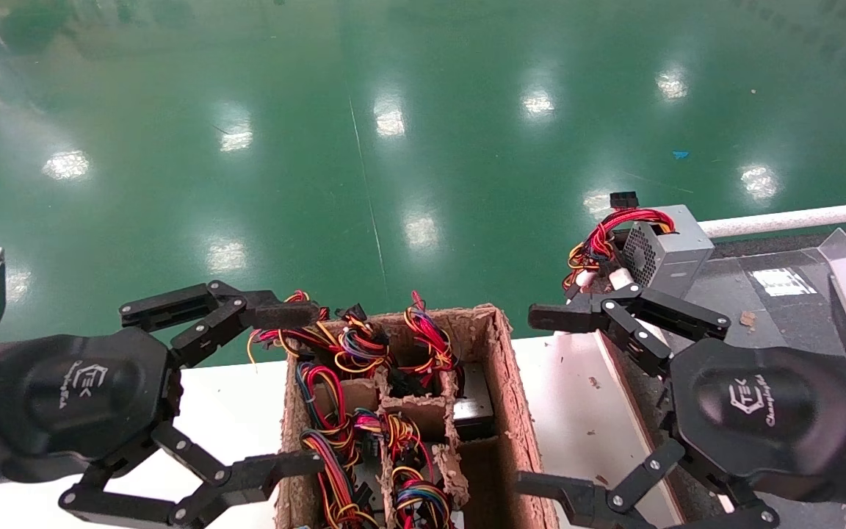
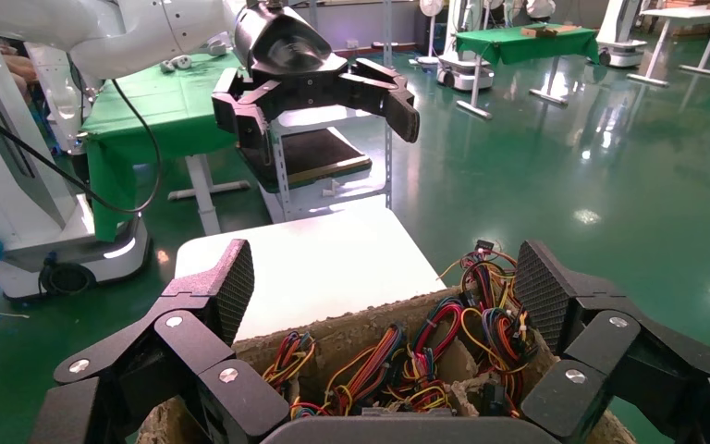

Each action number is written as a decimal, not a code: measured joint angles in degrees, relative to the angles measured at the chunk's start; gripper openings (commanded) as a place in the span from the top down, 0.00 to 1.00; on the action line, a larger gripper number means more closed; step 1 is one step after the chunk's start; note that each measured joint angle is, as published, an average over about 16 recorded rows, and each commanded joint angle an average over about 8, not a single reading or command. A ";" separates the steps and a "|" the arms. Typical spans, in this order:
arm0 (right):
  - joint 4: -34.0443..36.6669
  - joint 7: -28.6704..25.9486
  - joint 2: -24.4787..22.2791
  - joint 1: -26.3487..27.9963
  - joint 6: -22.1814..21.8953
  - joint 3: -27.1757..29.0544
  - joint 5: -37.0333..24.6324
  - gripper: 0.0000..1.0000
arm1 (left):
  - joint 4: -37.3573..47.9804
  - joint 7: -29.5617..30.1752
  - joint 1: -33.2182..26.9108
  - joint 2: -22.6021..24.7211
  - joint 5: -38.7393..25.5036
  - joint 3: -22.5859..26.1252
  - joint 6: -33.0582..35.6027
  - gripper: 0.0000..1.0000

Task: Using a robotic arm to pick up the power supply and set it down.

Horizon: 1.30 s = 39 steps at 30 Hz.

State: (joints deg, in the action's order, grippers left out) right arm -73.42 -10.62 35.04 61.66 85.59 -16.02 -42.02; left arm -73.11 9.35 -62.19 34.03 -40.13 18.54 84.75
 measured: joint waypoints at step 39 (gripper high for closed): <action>0.00 0.00 0.00 0.00 0.00 0.00 0.00 0.00 | 0.00 0.00 0.00 0.00 0.00 0.00 0.00 0.93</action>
State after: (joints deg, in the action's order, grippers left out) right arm -73.42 -10.62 35.04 61.66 85.59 -16.02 -42.02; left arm -73.11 9.35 -62.19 34.03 -40.13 18.54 84.75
